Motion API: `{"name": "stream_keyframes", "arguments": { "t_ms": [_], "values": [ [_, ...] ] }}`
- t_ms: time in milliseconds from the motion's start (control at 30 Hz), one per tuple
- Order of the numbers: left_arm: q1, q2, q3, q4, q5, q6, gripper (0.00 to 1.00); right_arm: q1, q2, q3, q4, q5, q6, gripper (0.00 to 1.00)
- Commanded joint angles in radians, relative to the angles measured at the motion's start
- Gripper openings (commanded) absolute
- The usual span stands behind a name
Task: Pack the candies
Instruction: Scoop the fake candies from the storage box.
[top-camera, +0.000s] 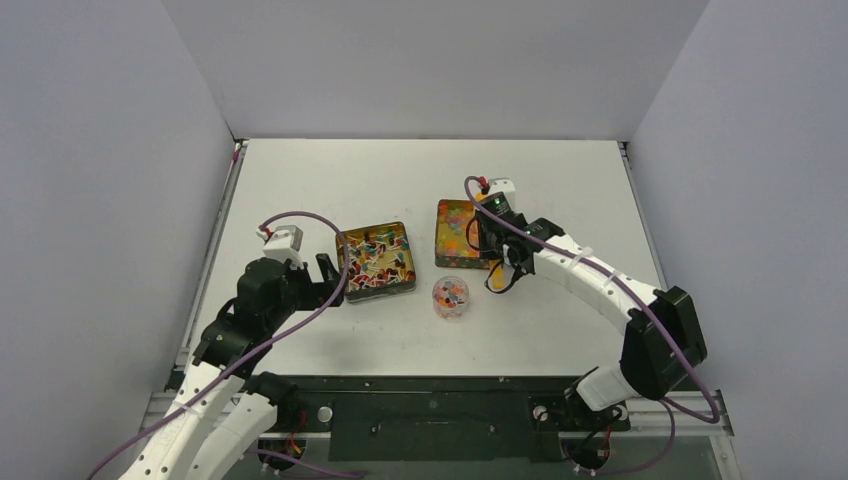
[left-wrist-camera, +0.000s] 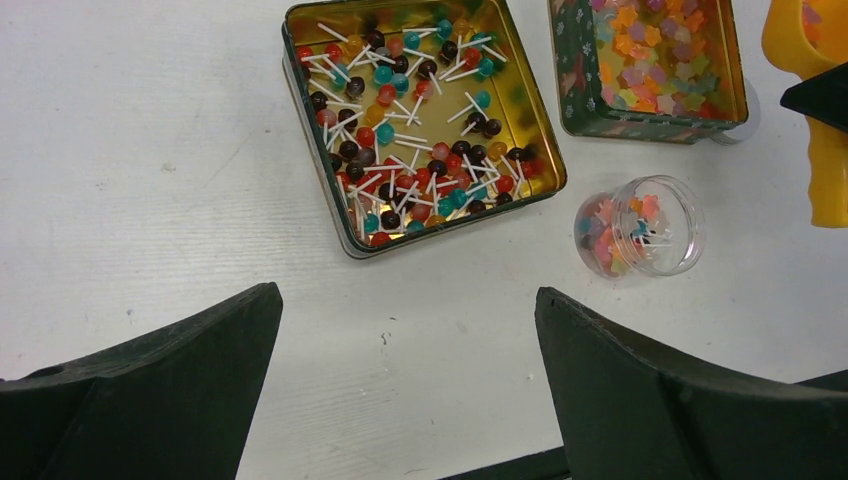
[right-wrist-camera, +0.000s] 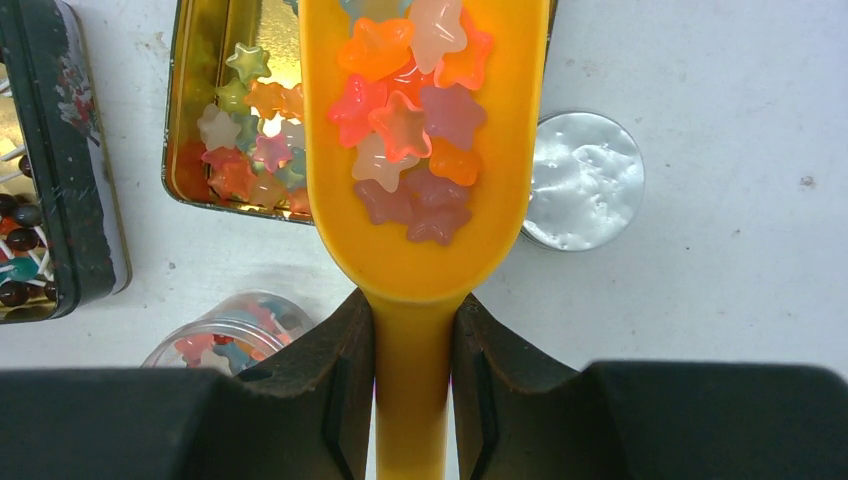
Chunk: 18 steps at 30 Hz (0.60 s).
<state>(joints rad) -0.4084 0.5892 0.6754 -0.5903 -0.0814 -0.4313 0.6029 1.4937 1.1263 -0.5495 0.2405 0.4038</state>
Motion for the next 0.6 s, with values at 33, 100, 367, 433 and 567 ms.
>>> {"name": "stream_keyframes", "arguments": {
  "t_ms": [33, 100, 367, 433, 567],
  "values": [
    [0.006, -0.01, 0.004, 0.046, 0.017, 0.019, 0.96, 0.037, -0.117, -0.026, -0.004, 0.056, 0.009, 0.0],
    [0.007, -0.013, 0.003, 0.048, 0.024, 0.02, 0.96, 0.056, -0.139, -0.032, -0.038, 0.059, 0.019, 0.0],
    [0.006, -0.016, 0.0, 0.057, 0.053, 0.023, 0.96, 0.155, -0.232, -0.033, -0.18, 0.076, 0.07, 0.0],
    [0.006, -0.014, 0.0, 0.059, 0.062, 0.023, 0.96, 0.183, -0.251, -0.031, -0.218, 0.083, 0.085, 0.0],
    [0.006, -0.006, -0.003, 0.063, 0.078, 0.024, 0.96, 0.234, -0.283, -0.025, -0.291, 0.067, 0.113, 0.0]
  ]
}}
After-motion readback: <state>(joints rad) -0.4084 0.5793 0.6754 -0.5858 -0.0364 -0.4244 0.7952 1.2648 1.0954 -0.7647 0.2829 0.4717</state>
